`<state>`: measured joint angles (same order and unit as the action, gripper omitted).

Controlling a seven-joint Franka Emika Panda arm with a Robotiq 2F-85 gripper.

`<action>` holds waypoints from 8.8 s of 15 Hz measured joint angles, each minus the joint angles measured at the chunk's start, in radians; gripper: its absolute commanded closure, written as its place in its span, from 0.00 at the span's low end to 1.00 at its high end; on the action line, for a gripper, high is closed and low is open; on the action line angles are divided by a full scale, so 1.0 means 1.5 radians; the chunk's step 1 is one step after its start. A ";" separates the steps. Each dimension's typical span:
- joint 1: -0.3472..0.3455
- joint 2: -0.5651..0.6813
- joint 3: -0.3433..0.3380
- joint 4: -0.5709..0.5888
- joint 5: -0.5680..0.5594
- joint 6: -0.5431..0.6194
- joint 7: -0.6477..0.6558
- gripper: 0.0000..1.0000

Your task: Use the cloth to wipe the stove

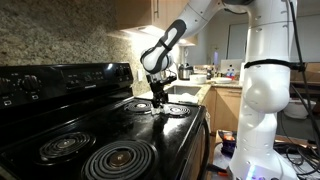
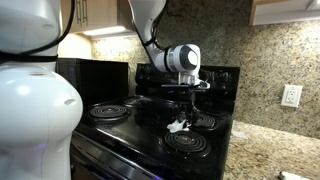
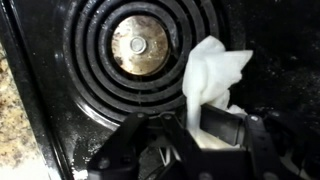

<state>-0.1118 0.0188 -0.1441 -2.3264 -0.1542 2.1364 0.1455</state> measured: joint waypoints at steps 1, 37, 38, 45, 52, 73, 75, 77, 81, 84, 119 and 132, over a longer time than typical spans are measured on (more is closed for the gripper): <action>-0.005 -0.001 -0.006 -0.002 -0.001 0.000 -0.001 0.92; -0.061 -0.154 -0.041 -0.175 -0.076 0.000 0.038 0.93; -0.059 -0.169 -0.031 -0.189 -0.076 0.000 0.038 0.93; -0.042 -0.194 0.021 -0.226 -0.074 0.003 0.038 0.93; -0.009 -0.169 0.048 -0.199 -0.053 0.093 0.039 0.93; -0.069 0.120 -0.081 0.100 -0.046 0.105 0.054 0.92; -0.068 0.125 -0.080 0.107 -0.046 0.101 0.054 0.92; -0.066 0.127 -0.078 0.112 -0.044 0.102 0.054 0.92; -0.061 0.135 -0.065 0.141 -0.009 0.113 0.054 0.92; -0.058 0.158 -0.052 0.194 0.024 0.113 0.054 0.91; 0.090 0.381 -0.037 0.491 0.046 0.109 0.263 0.92; 0.173 0.334 0.004 0.395 0.044 0.173 0.262 0.92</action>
<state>0.1479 0.5192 -0.1383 -1.7337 -0.0882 2.3964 0.5377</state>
